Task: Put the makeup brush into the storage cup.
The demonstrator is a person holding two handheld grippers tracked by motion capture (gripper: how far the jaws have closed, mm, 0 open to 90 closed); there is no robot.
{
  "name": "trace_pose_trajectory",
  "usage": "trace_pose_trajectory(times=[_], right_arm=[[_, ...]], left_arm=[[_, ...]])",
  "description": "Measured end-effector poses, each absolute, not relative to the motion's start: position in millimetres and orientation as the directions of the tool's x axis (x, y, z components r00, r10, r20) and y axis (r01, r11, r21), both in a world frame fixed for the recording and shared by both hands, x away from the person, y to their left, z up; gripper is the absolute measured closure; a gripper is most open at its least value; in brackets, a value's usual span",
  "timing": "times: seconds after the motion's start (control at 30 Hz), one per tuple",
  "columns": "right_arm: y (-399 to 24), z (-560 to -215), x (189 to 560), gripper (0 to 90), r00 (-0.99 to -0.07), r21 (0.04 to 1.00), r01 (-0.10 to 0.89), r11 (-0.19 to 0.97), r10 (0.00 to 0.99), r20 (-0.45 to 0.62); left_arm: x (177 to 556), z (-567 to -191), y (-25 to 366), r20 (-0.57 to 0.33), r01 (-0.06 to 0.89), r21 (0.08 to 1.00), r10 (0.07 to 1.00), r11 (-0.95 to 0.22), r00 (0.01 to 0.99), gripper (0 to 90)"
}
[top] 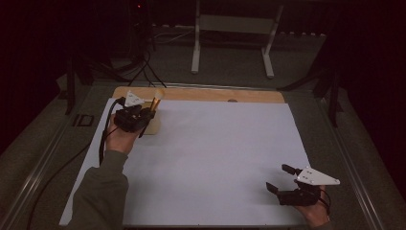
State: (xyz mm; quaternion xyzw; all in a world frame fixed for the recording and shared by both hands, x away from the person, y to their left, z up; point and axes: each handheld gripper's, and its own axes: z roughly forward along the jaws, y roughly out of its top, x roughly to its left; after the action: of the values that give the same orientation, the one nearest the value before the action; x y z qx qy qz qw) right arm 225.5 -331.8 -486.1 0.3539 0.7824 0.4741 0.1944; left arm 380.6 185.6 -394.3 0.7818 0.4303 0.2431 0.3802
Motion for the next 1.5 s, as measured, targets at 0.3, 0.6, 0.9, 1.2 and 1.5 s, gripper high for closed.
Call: trace_pose_trajectory(times=[0.3,0.6,0.9,1.2,1.5], right_arm=[[-332.1,-486.1,225.4,8.7,-0.674,0.880,0.368,0.299,0.738,0.031],[-332.1,-486.1,225.4,8.7,-0.674,0.880,0.368,0.299,0.738,0.031],[-331.9,-486.2,225.4,8.7,-0.674,0.880,0.369,0.299,0.738,0.032],[-331.7,-486.8,225.9,8.7,-0.675,0.880,0.370,0.299,0.737,0.034],[-331.8,-486.7,225.7,8.7,-0.675,0.881,0.370,0.296,0.737,0.036]], left_arm=[[382.5,-392.8,188.5,0.039,0.484,0.818,0.869,-0.311,0.493,75.3],[384.4,-387.9,191.8,0.035,0.471,0.833,0.878,-0.290,0.478,75.3],[387.0,-385.6,193.8,0.015,0.461,0.849,0.884,-0.258,0.467,75.4],[388.8,-384.5,193.7,0.016,0.437,0.866,0.888,-0.241,0.459,75.3],[391.5,-381.1,196.6,0.006,0.414,0.885,0.894,-0.213,0.447,75.3]])
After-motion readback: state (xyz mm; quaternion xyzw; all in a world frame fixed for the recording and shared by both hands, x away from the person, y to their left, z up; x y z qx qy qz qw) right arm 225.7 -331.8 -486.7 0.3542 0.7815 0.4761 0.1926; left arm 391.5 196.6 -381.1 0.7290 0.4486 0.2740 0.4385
